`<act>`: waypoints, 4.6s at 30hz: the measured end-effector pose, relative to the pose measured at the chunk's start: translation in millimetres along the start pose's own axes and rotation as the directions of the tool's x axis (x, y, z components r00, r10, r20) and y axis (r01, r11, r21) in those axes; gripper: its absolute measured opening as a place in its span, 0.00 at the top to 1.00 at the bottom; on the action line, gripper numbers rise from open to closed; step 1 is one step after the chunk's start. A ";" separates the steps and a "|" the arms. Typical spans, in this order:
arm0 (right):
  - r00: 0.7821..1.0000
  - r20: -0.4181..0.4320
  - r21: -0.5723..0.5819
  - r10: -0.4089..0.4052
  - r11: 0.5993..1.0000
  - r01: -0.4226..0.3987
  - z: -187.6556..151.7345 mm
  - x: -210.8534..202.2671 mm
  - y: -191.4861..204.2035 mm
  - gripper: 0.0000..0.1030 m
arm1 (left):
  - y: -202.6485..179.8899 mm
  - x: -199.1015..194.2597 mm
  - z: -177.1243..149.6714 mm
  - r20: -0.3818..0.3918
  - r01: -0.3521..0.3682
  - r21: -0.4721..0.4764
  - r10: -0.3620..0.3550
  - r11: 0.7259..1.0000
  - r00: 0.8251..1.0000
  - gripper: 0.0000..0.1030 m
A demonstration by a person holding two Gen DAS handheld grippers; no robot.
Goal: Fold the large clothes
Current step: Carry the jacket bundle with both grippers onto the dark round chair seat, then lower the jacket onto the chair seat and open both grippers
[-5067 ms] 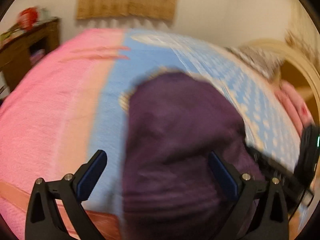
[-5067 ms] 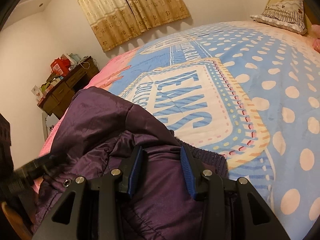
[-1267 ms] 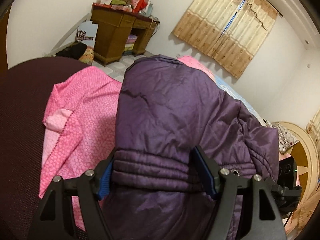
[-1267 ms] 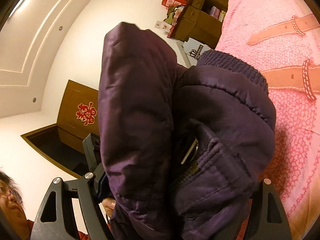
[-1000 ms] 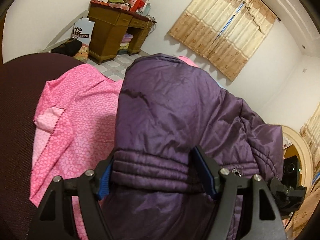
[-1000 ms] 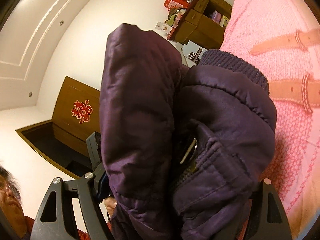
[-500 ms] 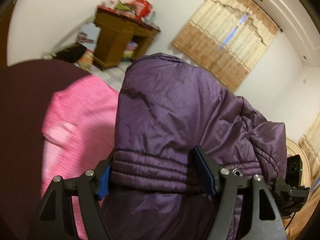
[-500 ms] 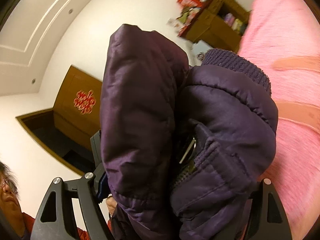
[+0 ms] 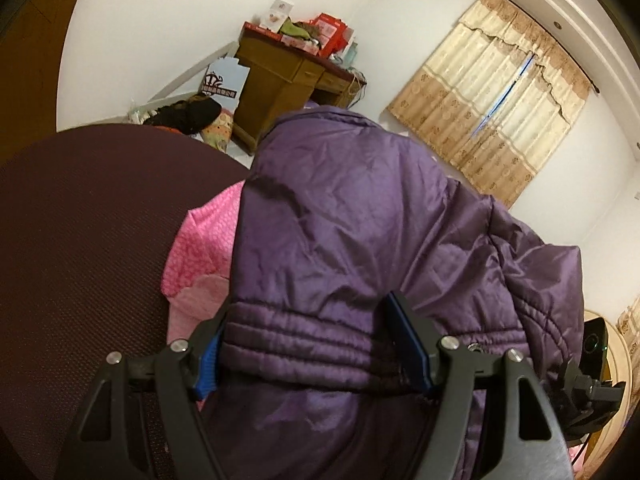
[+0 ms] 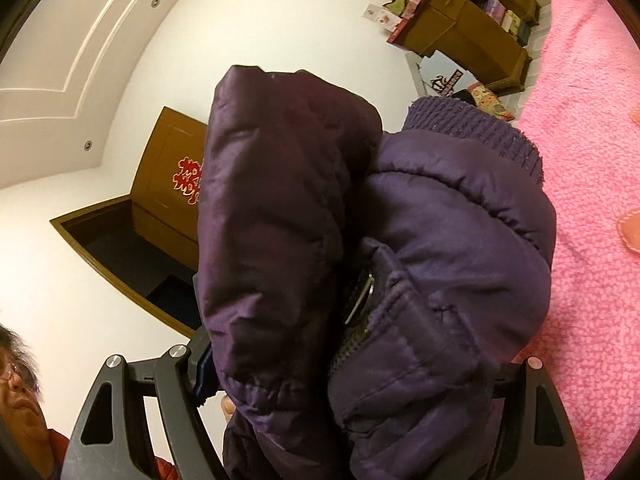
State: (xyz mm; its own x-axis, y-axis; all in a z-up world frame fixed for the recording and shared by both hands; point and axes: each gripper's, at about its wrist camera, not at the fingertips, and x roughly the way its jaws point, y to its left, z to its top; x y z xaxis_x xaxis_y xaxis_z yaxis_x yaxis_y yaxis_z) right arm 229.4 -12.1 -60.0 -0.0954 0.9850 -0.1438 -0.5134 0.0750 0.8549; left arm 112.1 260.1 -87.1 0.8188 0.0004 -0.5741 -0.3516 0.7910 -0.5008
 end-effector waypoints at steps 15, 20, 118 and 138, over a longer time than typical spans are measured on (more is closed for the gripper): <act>0.997 -0.012 0.033 -0.076 0.996 0.077 18.1 47.1 -58.6 0.22 | 23.8 43.6 17.7 -0.005 -0.205 0.028 0.206 0.978 0.979 0.28; 0.976 -0.055 -0.062 -0.211 0.976 0.207 19.9 60.0 -68.2 0.21 | 43.0 54.8 19.7 -0.042 -0.230 -0.049 0.228 0.972 0.973 0.18; 0.782 0.058 -0.283 -0.620 0.741 0.609 23.7 129.6 -69.9 0.56 | 4.5 58.5 -9.6 0.107 -0.573 0.060 0.565 0.817 0.818 0.00; 0.741 0.149 -0.273 -0.654 0.693 0.667 -6.6 113.3 -88.4 0.56 | 7.0 -3.3 -63.2 0.191 -0.536 0.204 0.503 0.820 0.843 0.00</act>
State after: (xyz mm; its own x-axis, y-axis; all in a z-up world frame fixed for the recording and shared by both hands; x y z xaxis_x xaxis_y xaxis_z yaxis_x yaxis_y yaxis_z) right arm 258.3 91.8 -155.1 0.3925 0.7042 -0.5916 -0.6527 0.6665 0.3603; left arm 78.3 226.9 -129.6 0.5999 0.5153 -0.6121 -0.6341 0.7727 0.0290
